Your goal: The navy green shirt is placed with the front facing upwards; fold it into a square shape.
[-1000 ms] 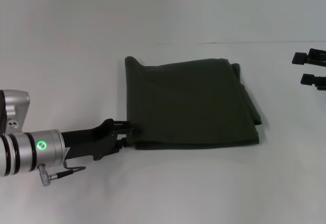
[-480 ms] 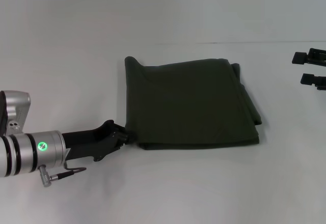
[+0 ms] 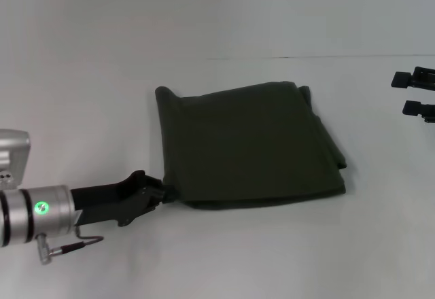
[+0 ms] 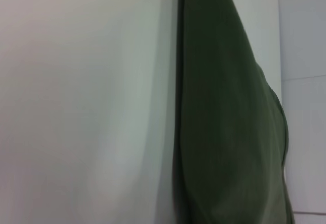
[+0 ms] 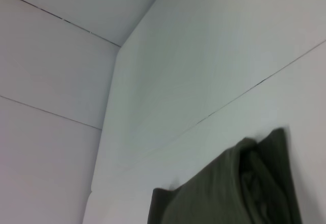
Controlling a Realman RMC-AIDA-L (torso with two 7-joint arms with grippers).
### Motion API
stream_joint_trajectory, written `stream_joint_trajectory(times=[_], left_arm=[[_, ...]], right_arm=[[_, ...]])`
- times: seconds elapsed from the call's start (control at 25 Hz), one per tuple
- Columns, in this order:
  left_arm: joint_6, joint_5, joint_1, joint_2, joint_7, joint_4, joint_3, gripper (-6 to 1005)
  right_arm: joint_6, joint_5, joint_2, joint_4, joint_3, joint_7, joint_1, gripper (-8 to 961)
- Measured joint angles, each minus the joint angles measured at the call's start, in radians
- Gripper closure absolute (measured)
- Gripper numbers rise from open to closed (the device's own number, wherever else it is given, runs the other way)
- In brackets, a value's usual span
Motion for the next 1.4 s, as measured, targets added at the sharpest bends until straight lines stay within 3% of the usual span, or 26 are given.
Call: stream_joint_trajectory(times=[0.32, 0.8, 0.92, 1.04, 1.2, 1.4], left_arm=[[0.085, 0.002, 0.098, 0.008, -0.011, 0.074, -0.008, 891], [0.17, 0.058, 0.125, 0.03, 0.059, 0.129, -0.029, 821], [0.232, 0.076, 0.147, 0.047, 0.059, 0.177, -0.063, 803], [0.327, 0.082, 0.16, 0.067, 0.104, 0.227, -0.184, 786], [0.442, 0.048, 0.144, 0.087, 0.349, 0.235, -0.3, 605], [0.41, 0.063, 0.091, 0.099, 0.576, 0.248, -0.245, 444]], right_arm=[[0.002, 0.0, 0.0, 0.002, 0.002, 0.0, -0.003, 60], [0.004, 0.0, 0.005, 0.001, 0.001, -0.057, -0.008, 58], [0.003, -0.002, 0.006, 0.0, 0.001, -0.088, -0.015, 58], [0.001, -0.006, 0.005, 0.0, 0.001, -0.139, -0.023, 57], [0.001, -0.004, 0.011, 0.0, 0.005, -0.25, -0.037, 63], [0.017, -0.008, 0.025, 0.0, -0.015, -0.394, -0.043, 70]])
